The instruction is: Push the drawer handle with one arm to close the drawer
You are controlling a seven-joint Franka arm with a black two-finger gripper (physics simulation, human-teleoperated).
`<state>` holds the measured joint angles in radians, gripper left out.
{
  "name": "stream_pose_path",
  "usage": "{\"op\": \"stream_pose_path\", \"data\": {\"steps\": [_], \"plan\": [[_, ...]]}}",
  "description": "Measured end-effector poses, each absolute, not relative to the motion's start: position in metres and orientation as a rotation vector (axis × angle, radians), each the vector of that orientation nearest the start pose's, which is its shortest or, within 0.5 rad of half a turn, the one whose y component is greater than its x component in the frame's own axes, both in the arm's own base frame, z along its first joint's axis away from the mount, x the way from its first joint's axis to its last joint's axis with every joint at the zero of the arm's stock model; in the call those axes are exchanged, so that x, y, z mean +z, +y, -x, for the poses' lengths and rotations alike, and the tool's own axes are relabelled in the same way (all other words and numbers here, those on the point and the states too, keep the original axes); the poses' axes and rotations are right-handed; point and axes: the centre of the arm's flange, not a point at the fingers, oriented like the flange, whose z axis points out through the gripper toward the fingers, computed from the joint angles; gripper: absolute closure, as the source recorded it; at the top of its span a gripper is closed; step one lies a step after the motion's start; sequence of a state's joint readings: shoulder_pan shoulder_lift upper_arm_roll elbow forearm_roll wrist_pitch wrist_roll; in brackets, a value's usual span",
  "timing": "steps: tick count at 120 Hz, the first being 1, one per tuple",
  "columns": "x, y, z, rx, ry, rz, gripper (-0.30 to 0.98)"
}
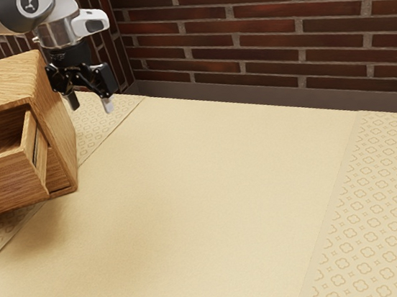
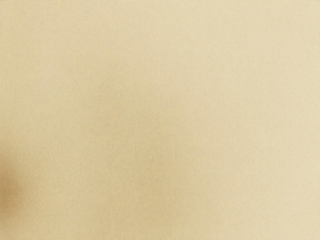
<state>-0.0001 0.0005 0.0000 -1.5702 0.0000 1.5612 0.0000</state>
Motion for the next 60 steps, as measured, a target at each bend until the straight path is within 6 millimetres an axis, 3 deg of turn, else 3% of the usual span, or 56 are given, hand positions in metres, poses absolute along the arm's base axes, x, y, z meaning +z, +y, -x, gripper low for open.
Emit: {"op": "stream_pose_path", "data": {"steps": [7, 24, 28, 33, 39, 42, 46, 50, 55, 60], "plan": [[0.651, 0.001, -0.536, 0.005, 0.134, 3.137, 0.0], [0.666, 0.025, -0.518, 0.07, 0.339, 3.125, 0.0], [0.713, 0.029, -0.504, -0.056, 0.377, 3.106, 0.0], [0.773, 0.025, -0.47, -0.212, 0.437, 3.07, 0.0], [0.821, 0.035, -0.421, -0.307, 0.432, 3.029, 0.0], [0.835, 0.05, -0.399, -0.32, 0.386, 3.018, 0.0], [0.846, 0.097, -0.364, -0.31, 0.222, 3.022, 0.01], [0.845, 0.139, -0.331, -0.264, 0.053, 3.032, 0.0], [0.821, 0.196, -0.295, -0.135, -0.196, 3.058, 0.0], [0.781, 0.233, -0.262, 0.002, -0.38, 3.09, 0.0]]}}
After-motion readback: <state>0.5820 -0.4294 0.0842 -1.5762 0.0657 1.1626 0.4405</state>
